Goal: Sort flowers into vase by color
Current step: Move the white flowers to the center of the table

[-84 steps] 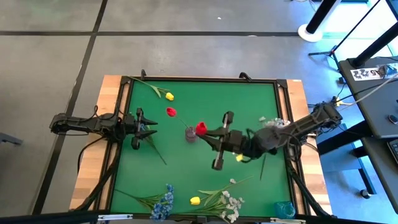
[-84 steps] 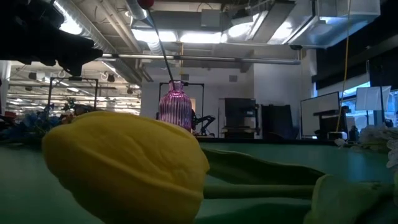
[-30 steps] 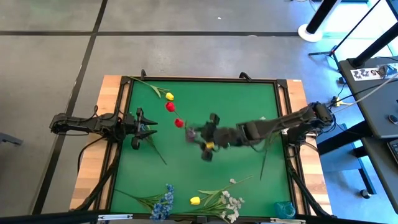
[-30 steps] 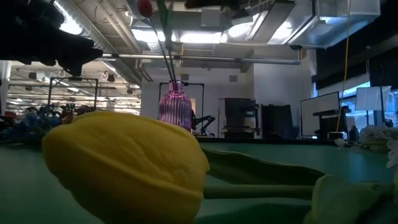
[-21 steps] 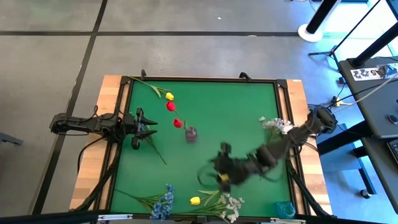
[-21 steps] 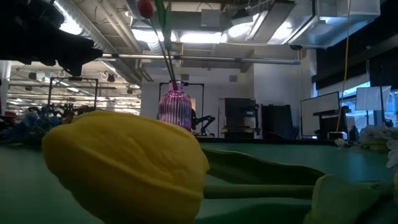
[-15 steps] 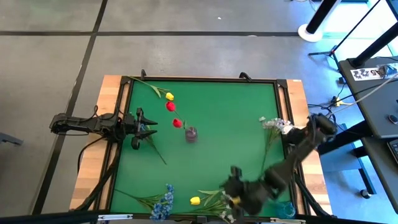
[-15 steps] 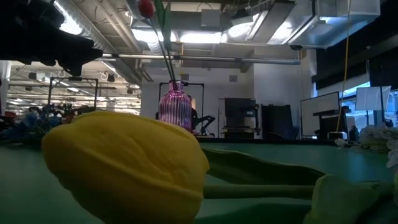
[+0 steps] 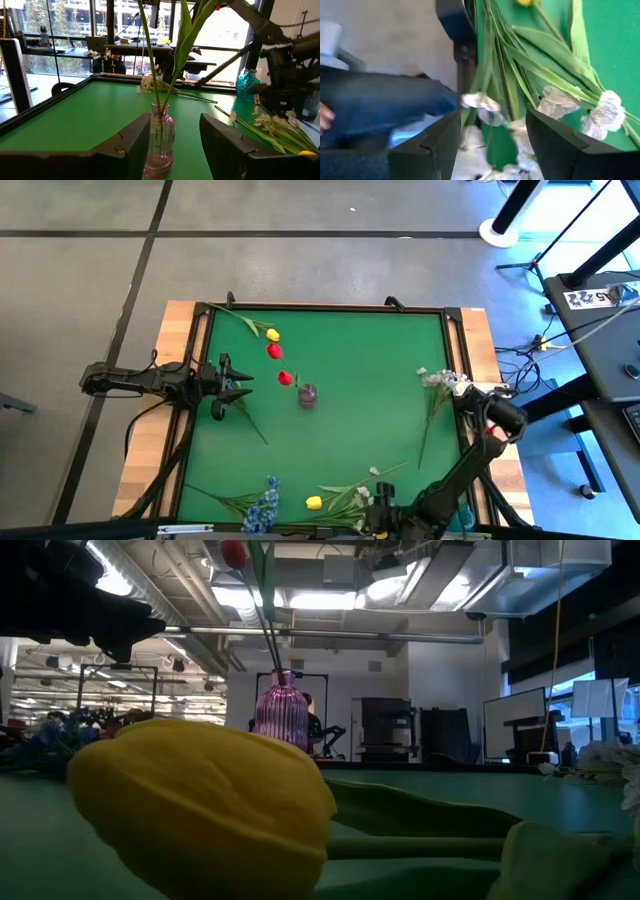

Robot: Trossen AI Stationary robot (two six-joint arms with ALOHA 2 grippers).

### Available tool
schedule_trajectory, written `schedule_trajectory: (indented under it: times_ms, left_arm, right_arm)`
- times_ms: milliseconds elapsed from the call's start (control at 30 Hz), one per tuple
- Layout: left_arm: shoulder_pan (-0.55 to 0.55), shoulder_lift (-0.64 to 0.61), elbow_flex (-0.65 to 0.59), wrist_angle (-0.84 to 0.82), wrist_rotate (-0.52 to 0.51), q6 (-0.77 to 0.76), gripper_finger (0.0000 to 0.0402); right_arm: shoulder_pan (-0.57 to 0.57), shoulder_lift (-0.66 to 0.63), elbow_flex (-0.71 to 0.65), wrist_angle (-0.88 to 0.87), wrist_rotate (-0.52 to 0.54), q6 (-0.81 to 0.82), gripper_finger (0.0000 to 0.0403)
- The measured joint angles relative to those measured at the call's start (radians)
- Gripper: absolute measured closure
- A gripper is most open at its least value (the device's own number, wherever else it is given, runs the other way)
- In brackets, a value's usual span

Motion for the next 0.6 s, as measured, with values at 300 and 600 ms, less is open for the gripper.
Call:
schedule_trajectory:
  times_ms: [300, 600]
  left_arm:
    - [0.000, 0.000, 0.000, 0.000, -0.001, 0.000, 0.0234]
    - [0.000, 0.000, 0.000, 0.000, -0.001, 0.000, 0.0234]
  right_arm:
    - [-0.068, 0.050, 0.000, 0.009, -0.051, -0.151, 0.0205]
    - [-0.132, 0.033, 0.045, -0.173, -0.219, -0.324, 0.0387]
